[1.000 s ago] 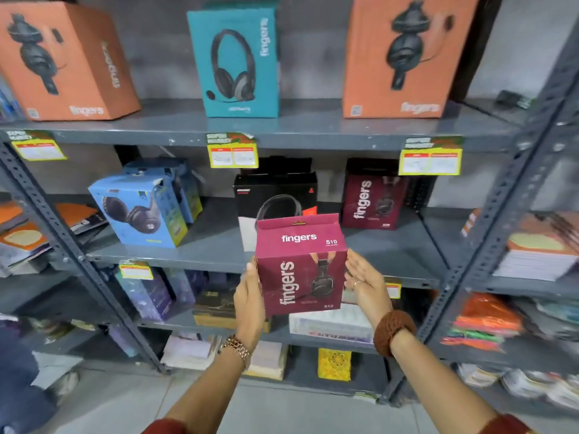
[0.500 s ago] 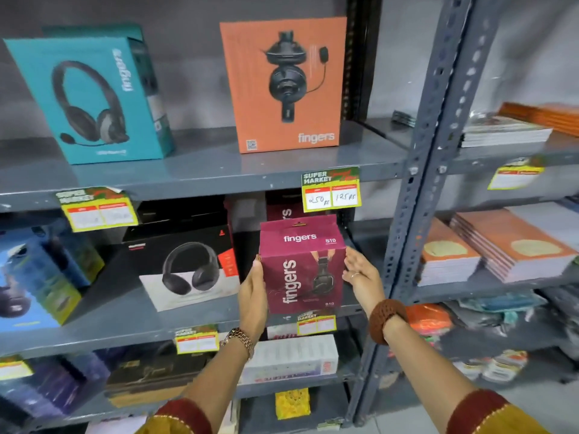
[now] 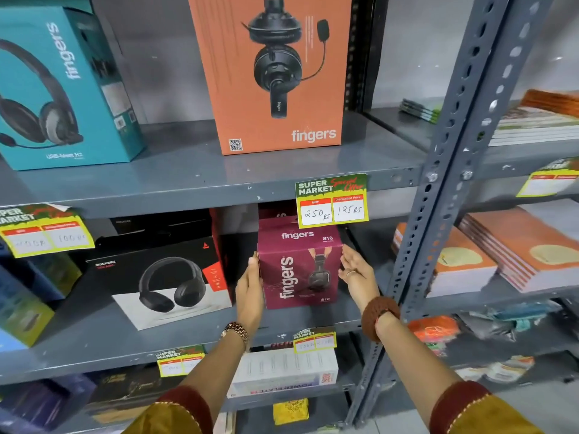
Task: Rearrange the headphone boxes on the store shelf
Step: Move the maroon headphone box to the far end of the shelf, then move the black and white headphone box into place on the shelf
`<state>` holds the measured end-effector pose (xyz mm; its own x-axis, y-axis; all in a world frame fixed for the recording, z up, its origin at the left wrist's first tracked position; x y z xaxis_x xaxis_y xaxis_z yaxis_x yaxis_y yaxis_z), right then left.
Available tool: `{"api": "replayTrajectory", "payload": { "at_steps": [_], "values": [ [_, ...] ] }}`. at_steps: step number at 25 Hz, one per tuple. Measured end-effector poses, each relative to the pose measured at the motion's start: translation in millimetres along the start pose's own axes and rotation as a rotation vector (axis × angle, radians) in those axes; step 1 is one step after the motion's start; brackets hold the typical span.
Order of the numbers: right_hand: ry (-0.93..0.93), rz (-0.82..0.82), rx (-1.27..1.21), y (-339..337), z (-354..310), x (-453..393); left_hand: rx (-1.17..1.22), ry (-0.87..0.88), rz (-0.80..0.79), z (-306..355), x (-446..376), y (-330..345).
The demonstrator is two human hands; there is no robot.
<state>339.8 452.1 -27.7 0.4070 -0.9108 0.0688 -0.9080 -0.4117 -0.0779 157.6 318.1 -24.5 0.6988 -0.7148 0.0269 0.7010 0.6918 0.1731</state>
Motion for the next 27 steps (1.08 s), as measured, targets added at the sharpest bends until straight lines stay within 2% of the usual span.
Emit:
{"api": "replayTrajectory", "payload": {
  "at_steps": [5,9,12,17,20,23,27],
  "values": [
    [-0.011,0.000,-0.014,-1.5,-3.5,16.8,-0.047,-0.011,-0.035,-8.7,3.0,-5.1],
    [-0.060,0.079,-0.022,-9.0,-11.0,48.9,-0.082,0.000,0.014,-9.3,34.5,-25.4],
    [-0.118,0.042,0.034,7.1,-18.9,74.0,-0.107,-0.015,0.081,-10.6,67.3,-62.8],
    [-0.150,-0.091,0.056,80.3,-27.7,104.4,-0.113,-0.010,0.280,14.9,96.8,-154.5],
    [-0.141,-0.182,0.050,134.8,-35.9,110.9,-0.142,-0.030,0.351,32.5,84.0,-206.8],
    [-0.106,-0.218,0.006,186.6,-46.2,98.8,-0.133,-0.010,0.339,49.6,59.9,-241.9],
    [-0.008,-0.158,-0.020,238.7,-52.4,64.0,-0.140,0.006,0.250,59.6,15.7,-264.8]
  ]
}}
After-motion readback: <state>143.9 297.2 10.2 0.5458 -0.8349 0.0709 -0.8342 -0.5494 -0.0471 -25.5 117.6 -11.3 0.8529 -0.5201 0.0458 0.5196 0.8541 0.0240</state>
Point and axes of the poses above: each hand's wrist, its own x-axis away from the middle knuckle, its own y-axis out of the palm, z = x × y, the point moved 9 cm from there along -x, towards the middle knuckle, and after that the axes turned 7 degrees about x, right-handed, at the moved point
